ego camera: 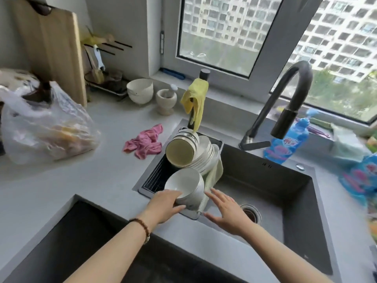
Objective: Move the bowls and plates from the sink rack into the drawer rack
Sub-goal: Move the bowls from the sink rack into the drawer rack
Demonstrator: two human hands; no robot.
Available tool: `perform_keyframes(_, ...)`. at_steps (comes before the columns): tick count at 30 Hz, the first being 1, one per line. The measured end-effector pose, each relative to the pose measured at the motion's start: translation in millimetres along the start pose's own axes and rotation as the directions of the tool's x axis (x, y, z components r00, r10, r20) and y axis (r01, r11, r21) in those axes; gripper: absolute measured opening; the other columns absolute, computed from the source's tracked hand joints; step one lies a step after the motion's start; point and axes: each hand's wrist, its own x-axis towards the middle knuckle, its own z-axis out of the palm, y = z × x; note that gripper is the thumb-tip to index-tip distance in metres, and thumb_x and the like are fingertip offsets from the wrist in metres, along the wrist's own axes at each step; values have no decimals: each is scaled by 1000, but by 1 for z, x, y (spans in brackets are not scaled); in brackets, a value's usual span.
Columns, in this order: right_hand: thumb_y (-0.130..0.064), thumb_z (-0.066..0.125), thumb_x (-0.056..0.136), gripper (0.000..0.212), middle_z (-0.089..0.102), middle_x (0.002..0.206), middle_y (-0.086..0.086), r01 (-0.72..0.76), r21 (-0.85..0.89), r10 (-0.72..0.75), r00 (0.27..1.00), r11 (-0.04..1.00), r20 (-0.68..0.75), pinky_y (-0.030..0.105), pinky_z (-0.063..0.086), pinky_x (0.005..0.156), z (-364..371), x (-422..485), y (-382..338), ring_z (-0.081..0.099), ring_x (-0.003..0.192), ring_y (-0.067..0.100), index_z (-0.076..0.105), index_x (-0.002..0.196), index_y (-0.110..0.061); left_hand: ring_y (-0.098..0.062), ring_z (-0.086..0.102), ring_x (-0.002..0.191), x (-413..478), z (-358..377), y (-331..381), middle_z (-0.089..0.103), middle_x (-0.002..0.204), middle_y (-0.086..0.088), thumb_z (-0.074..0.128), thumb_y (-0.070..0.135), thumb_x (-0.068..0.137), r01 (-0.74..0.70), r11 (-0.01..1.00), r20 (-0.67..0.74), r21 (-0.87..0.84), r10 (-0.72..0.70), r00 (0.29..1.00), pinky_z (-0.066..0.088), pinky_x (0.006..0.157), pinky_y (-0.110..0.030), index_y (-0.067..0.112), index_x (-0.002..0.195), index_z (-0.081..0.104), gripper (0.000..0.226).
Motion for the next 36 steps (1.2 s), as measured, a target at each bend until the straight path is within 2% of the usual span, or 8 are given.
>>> perform_keyframes(7,-54,47,93,74,7,161,-12,55,2,-55,998,998,11,27,9,119,1,23,-3,14,147,11,3,151,-39,-27,58,98,28,9,-2,67,102,-9,52,34,92,3,995,34,-104,0,999,37,72,-28,13,92,62,23)
perform_keyframes(13,-54,48,93,79,1,161,-14,59,26,-59,998,998,5,26,10,118,3,24,-7,11,147,9,-3,151,-39,-23,53,74,31,2,-8,53,66,2,62,34,86,-51,981,-41,-188,44,998,35,64,-31,20,57,37,40)
perform_keyframes(17,-55,48,92,81,2,161,-13,69,35,-69,998,997,-8,25,10,118,3,26,-6,12,147,10,-4,151,-38,-13,45,64,34,-1,-15,44,55,7,61,34,87,-87,959,-30,-268,82,996,36,63,-30,20,59,46,35)
perform_keyframes(25,-63,47,88,83,-1,160,-17,114,74,-109,992,991,-69,30,11,121,-1,30,-10,9,148,11,-11,146,-47,-7,35,52,25,-20,-13,38,49,5,62,31,87,-134,902,-142,-411,82,986,30,58,-29,26,49,36,47)
perform_keyframes(29,-63,54,84,88,-3,154,-27,187,216,-156,976,958,-154,31,13,122,-14,29,-26,6,146,2,-13,140,-54,-1,40,48,5,-42,-5,39,47,9,65,24,87,-170,838,-246,-518,45,968,28,53,-15,27,51,42,42)
perform_keyframes(31,-55,62,84,91,-5,150,-35,236,312,-178,963,920,-204,27,14,120,-23,26,-41,6,144,-4,-10,140,-55,-2,38,52,-11,-53,0,41,52,8,65,24,87,-198,792,-291,-578,27,956,30,55,-17,20,56,51,34)
perform_keyframes(33,-50,68,82,95,-7,145,-43,299,381,-210,943,875,-258,23,14,117,-28,21,-58,6,144,-5,-7,138,-59,-8,50,61,-33,-62,3,58,62,-1,65,27,87,-207,725,-310,-657,-9,951,43,62,-26,11,71,66,23)
perform_keyframes(36,-50,74,74,101,0,145,-41,392,471,-268,912,790,-310,24,18,115,-26,5,-87,9,144,-2,-1,141,-58,-15,65,79,-80,-65,12,71,77,6,65,30,86,-204,634,-354,-746,-118,928,55,69,-29,21,80,72,13)
